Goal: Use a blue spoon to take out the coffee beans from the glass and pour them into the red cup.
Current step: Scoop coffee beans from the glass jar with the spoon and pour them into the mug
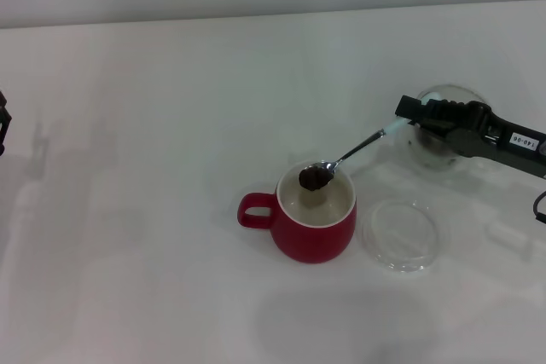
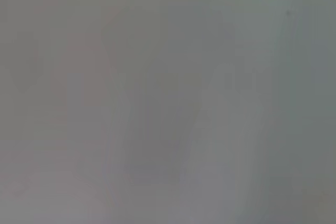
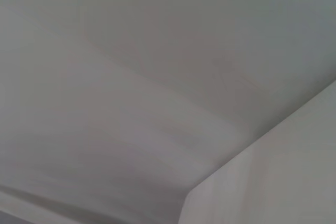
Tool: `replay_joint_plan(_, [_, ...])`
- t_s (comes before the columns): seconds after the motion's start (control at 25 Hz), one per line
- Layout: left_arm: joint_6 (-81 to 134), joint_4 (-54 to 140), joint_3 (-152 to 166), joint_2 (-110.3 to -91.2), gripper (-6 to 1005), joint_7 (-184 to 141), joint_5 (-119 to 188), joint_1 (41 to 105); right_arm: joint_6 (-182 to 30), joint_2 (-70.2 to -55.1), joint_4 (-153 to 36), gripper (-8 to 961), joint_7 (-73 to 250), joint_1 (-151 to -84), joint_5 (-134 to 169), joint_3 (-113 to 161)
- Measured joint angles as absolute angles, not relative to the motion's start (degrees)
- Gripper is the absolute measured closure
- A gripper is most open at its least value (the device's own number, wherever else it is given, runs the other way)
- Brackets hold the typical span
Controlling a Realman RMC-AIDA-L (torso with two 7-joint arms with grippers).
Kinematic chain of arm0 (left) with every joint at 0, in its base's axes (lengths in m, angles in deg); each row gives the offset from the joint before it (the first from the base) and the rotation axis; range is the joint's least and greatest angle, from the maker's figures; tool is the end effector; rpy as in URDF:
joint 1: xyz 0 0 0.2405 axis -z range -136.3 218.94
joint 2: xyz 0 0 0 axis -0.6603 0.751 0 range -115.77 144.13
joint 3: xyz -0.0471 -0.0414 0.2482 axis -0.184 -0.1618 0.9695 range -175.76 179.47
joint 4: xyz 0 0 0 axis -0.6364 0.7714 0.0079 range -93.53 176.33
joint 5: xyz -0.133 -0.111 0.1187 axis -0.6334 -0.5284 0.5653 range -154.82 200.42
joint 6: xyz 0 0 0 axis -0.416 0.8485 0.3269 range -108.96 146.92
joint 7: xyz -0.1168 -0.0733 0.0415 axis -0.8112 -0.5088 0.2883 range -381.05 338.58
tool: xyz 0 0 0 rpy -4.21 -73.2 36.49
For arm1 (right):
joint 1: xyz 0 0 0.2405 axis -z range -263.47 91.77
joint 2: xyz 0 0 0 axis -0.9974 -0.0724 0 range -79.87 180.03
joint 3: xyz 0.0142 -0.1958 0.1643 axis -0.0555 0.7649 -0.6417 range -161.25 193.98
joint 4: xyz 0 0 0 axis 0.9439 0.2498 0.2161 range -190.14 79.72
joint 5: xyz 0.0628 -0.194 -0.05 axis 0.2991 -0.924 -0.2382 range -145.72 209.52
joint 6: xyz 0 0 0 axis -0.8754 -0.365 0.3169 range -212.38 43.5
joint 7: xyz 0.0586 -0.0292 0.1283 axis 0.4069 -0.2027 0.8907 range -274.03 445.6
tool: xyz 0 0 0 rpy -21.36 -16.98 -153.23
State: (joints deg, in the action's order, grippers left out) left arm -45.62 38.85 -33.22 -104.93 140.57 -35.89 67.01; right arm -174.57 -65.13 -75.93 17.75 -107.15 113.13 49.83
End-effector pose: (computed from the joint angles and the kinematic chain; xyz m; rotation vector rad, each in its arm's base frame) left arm -0.3531 0.3215 -0.0159 -1.6407 -0.6839 -0.6590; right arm 0.3203 0.2841 0.0141 -2.0288 1.7906 1.2847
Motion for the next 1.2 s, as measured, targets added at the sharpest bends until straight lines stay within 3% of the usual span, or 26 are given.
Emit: replay_joint_plan(1.2, [-45.64, 38.85, -33.21, -104.74, 438, 140.57, -35.99, 67.3, -175.55, -64.74, -78.89, 806, 5.33, -107.56, 112.41, 52.75])
